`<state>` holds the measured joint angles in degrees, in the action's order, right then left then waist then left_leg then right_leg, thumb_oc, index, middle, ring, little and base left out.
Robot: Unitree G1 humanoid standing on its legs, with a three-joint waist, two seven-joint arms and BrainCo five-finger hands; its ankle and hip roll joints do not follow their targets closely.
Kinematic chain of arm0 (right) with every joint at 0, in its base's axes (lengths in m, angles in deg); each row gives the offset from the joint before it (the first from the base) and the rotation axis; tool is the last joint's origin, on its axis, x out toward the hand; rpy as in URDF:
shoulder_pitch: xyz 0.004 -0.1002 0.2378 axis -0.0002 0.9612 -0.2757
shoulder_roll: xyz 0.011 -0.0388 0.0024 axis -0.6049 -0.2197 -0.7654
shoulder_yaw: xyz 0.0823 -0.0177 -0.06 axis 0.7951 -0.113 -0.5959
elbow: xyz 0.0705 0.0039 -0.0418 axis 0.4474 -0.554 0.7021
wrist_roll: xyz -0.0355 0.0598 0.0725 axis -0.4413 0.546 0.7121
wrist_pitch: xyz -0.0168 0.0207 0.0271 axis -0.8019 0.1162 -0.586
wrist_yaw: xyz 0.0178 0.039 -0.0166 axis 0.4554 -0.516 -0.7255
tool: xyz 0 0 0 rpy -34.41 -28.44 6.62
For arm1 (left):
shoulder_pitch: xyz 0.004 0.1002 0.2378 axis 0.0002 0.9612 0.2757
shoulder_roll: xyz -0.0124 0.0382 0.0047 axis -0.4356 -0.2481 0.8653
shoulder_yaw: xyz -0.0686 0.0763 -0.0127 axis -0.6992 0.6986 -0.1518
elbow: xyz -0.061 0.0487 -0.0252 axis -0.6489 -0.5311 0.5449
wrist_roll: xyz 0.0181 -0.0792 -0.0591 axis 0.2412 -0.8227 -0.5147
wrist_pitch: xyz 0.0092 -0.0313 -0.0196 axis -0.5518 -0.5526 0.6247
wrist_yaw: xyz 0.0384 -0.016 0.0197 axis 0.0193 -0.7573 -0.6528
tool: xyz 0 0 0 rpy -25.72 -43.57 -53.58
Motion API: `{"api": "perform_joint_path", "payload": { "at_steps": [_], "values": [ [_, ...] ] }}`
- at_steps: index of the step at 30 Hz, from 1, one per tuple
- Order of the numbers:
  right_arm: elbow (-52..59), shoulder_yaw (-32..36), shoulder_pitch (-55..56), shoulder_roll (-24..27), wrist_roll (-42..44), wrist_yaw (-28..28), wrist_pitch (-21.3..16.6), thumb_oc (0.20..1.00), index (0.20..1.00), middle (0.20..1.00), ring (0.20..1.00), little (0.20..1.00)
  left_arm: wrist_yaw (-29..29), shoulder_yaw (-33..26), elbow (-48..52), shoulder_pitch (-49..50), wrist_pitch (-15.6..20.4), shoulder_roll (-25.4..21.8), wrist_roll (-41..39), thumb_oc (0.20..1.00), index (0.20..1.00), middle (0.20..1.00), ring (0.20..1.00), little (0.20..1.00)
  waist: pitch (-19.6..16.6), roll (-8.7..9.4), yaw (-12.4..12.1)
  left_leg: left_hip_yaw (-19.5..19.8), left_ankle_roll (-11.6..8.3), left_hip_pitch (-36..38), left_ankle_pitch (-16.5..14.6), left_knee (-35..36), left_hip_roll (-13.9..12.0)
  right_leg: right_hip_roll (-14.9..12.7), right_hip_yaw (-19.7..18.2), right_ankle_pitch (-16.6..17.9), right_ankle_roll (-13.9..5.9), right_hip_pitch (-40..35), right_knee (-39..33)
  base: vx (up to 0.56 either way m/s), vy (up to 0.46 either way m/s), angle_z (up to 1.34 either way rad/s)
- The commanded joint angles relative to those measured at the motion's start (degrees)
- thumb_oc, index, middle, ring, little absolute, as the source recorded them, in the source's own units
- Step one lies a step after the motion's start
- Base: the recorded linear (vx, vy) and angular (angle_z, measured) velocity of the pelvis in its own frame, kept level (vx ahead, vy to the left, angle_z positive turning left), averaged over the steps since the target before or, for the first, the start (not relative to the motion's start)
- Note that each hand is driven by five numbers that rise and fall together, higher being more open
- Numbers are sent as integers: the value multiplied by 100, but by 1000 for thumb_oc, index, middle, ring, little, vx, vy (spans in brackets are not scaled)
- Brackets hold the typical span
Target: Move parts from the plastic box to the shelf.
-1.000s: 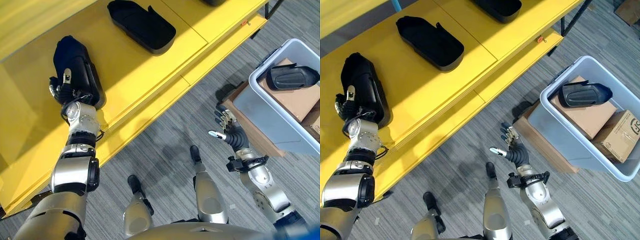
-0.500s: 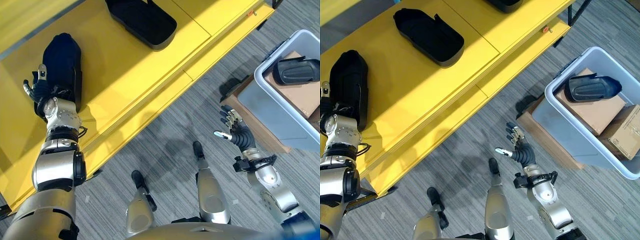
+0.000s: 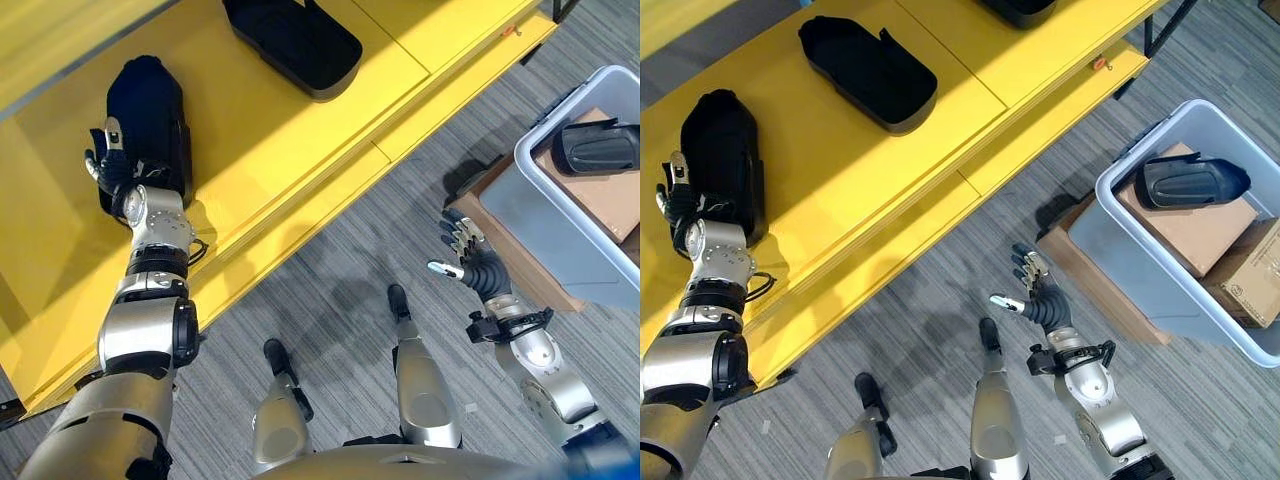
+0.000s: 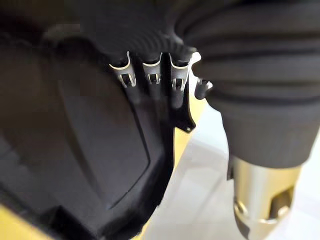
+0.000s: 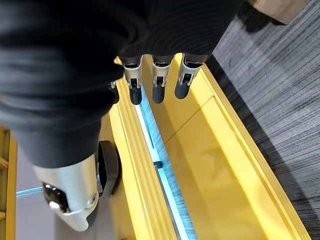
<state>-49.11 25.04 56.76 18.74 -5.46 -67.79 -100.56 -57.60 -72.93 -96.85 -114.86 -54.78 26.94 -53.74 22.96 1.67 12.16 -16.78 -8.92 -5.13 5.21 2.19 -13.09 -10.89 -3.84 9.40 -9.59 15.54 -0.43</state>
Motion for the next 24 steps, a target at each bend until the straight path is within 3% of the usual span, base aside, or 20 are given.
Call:
{"api": "perform_joint_path", "payload": {
  "at_steps": [1, 12, 24],
  "values": [
    [252, 226, -27, -179, 79, 36, -143, 1000, 1000, 1000, 1000, 1000, 135, 38, 21, -137, 256, -258, -30, 1000, 1000, 1000, 1000, 1000, -203, 258, 0, 182, 112, -493, -107, -862, -144, 14, 134, -529, 156, 12, 892, 0, 0, 0],
    [253, 190, -75, -204, 97, 38, -125, 1000, 1000, 1000, 1000, 1000, 259, -84, 21, 138, 277, 228, -225, 1000, 1000, 1000, 1000, 1000, -258, 225, 37, 129, 110, -359, -113, -834, -145, 39, 86, -565, 168, -57, 934, 0, 0, 0],
    [271, 229, -36, -157, 67, -60, -116, 1000, 1000, 1000, 1000, 1000, 306, 105, 516, 54, 448, 102, -184, 1000, 1000, 1000, 1000, 1000, -366, 153, 15, 148, 115, -303, -127, -838, -125, 27, 99, -577, 156, -139, 930, 0, 0, 0]
  ]
}}
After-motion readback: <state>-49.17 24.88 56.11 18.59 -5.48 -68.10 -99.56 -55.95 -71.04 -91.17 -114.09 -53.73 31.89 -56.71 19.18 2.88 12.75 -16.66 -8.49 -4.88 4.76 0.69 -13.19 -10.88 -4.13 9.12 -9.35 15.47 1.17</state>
